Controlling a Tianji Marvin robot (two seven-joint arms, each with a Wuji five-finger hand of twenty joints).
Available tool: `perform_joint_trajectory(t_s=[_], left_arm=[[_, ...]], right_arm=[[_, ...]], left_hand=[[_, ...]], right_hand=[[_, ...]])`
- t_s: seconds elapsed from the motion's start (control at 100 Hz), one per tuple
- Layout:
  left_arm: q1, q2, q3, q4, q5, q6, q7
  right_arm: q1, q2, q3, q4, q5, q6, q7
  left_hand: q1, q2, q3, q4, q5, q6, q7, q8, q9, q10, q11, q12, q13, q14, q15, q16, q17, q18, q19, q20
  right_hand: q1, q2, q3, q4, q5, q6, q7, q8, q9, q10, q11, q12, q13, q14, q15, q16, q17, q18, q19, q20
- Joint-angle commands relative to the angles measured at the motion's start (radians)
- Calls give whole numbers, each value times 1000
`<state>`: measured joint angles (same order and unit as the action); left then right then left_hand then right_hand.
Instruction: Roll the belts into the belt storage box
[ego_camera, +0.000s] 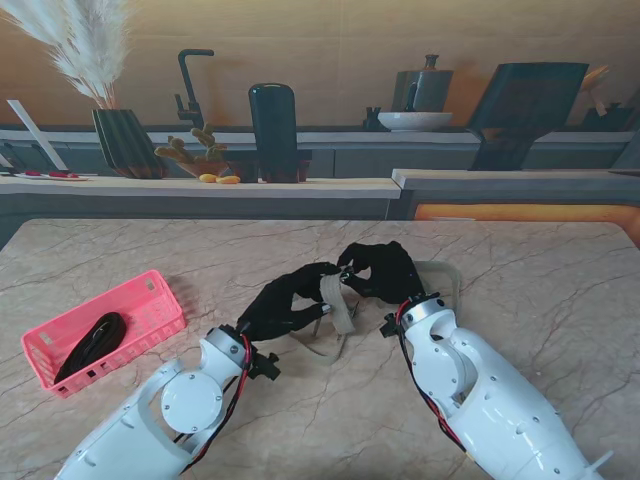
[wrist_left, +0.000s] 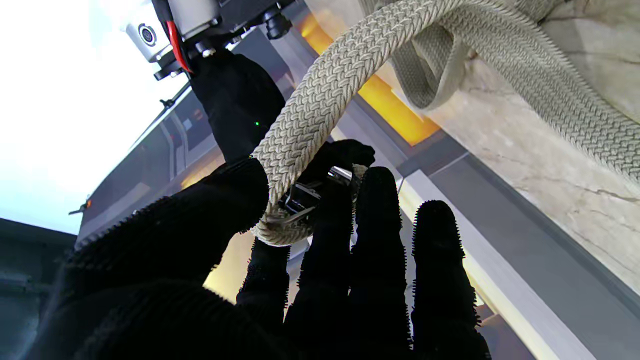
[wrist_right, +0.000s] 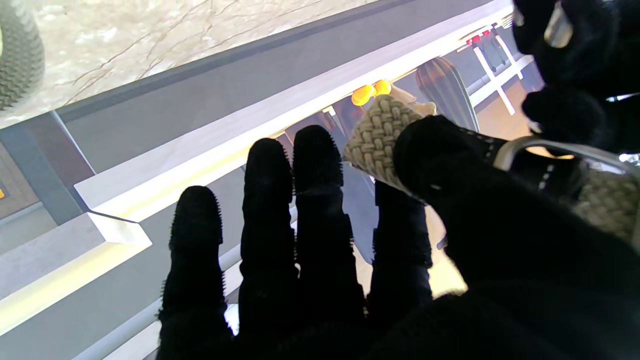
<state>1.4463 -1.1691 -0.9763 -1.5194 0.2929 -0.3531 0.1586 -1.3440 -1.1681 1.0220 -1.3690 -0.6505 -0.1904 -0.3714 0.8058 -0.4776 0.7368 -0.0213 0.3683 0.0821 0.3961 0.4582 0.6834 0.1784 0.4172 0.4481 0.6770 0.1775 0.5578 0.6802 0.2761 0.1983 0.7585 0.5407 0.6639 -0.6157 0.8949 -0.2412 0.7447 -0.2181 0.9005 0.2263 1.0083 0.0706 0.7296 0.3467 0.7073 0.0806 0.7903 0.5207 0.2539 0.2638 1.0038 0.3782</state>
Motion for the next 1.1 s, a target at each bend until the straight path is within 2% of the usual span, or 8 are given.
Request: perform_joint_trajectory(t_s=[0.0, 0.14, 0.17, 0.43, 0.74, 0.87, 0.99, 1.09], left_arm=[[1, -18, 8, 8, -7, 4, 9], [-7, -38, 24, 25, 41, 12, 97], [-8, -41, 26, 27, 46, 13, 110], [-25, -59, 45, 49, 92, 23, 194], [-45, -66, 60, 74, 166, 48, 259], [-51, -67, 67, 80, 170, 52, 261], [-58, -66, 76, 89, 179, 43, 260], [-66, -62, 82, 100, 191, 22, 252]], right_arm=[[-5, -11, -6, -15, 4, -1, 1], [-9, -12, -10, -24, 15, -7, 8], [-9, -12, -11, -25, 16, -9, 9], [-6, -14, -26, -26, 29, -18, 19], [-3, -6, -38, -29, 4, -45, 28], [3, 2, -42, -30, -40, -63, 27], [8, 12, -47, -36, -74, -70, 38], [10, 15, -50, -41, -84, -68, 47]], left_hand=[[-35, -44, -4, -22, 3, 1, 51, -5, -23, -55, 29, 27, 23, -25, 47, 39, 12, -44, 31, -2], [3, -28, 11, -29, 29, -2, 99, 9, 24, -59, 134, 105, 87, -63, 181, 110, 54, -63, 91, -9], [17, -37, 5, -48, 30, -3, 114, 8, 37, -60, 135, 172, 97, -69, 203, 120, 59, -65, 109, -23], [12, -63, -33, -94, 68, -1, 166, 14, 123, -67, 195, 329, 161, -77, 355, 188, 92, -37, 200, -15], [-14, -25, -83, -101, 85, 1, 183, 14, 165, -88, 320, 464, 195, -35, 501, 235, 80, 23, 300, 17], [-11, 10, -100, -98, 80, 8, 176, 10, 158, -82, 326, 474, 185, -22, 513, 236, 64, 39, 320, 27], [34, 46, -145, -92, 80, 15, 165, 2, 165, -84, 326, 491, 182, -14, 520, 232, 56, 46, 337, 35], [55, 55, -172, -91, 108, -10, 171, -1, 186, -91, 320, 505, 191, -11, 524, 230, 61, 52, 350, 44]], right_hand=[[31, 79, 37, -5, 113, -42, 154, 73, 25, 13, -1, 13, 16, -21, -8, 14, -20, 10, -14, 0], [29, 78, 38, -4, 115, -42, 152, 75, 28, 13, -4, 15, 16, -21, -9, 16, -19, 10, -17, 2], [29, 78, 39, -4, 115, -41, 151, 75, 29, 14, -4, 16, 16, -21, -9, 16, -21, 11, -19, 2], [29, 75, 41, -3, 119, -37, 148, 77, 32, 15, -9, 22, 16, -20, -11, 19, -22, 12, -26, 7], [38, 81, 41, -5, 118, -28, 147, 83, 29, 25, -12, 28, 13, -17, -18, 20, -28, 20, -41, 10], [71, 117, 19, 0, 94, 10, 146, 125, 1, 51, 15, 54, 0, -4, -19, 31, -29, 25, -59, 23], [108, 166, -14, 8, 67, 49, 139, 170, -30, 69, 40, 77, -17, 11, -17, 36, -31, 27, -68, 34], [126, 186, -41, 14, 48, 73, 136, 198, -41, 81, 62, 96, -16, 20, -7, 43, -31, 28, -72, 39]])
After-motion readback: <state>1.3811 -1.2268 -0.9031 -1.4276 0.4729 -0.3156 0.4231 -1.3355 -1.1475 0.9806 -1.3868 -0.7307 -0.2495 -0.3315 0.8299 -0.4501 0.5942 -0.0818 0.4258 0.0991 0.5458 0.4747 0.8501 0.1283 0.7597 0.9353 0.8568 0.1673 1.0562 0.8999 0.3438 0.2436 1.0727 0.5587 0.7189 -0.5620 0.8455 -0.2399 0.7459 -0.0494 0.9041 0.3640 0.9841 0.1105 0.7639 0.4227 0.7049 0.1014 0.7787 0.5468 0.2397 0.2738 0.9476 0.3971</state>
